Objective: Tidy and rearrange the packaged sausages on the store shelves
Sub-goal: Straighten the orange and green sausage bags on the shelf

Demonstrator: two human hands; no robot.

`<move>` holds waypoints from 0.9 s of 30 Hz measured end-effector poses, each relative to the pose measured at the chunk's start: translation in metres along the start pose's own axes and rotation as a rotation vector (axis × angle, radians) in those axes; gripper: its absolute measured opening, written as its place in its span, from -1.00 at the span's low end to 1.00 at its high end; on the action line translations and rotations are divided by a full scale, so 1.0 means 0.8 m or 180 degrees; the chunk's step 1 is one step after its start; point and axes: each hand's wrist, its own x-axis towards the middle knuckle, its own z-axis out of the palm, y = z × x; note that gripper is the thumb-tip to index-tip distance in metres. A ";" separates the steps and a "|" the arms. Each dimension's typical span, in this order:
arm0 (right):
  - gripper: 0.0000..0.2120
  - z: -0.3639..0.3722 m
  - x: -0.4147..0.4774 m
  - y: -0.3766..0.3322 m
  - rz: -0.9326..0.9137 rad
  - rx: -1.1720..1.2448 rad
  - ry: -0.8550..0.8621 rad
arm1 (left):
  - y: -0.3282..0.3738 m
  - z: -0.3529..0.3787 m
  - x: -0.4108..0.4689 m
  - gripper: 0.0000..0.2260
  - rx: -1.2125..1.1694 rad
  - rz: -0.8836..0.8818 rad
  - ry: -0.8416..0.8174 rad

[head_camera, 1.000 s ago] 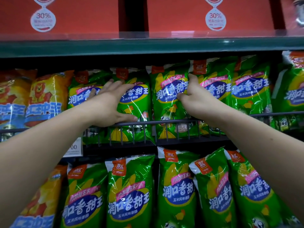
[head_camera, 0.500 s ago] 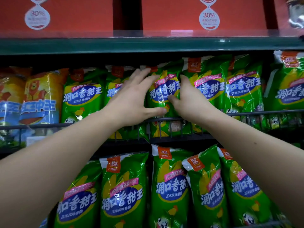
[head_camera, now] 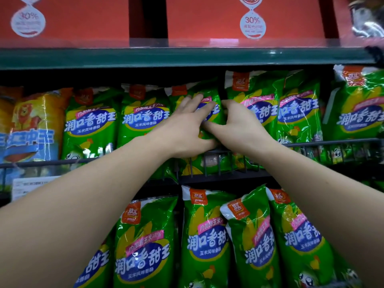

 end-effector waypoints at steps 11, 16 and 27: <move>-0.81 0.023 -0.018 0.022 -0.1208 -0.0445 0.1028 | -0.001 -0.003 0.001 -0.23 0.0109 -0.0092 -0.0181; -0.84 0.030 -0.025 0.018 -0.1334 -0.0630 0.1294 | -0.004 0.001 -0.001 -0.24 0.0120 -0.0066 -0.0105; -0.83 -0.029 -0.029 0.042 -0.0731 -0.0711 0.1554 | -0.009 0.014 -0.004 -0.24 0.0021 -0.0006 0.0141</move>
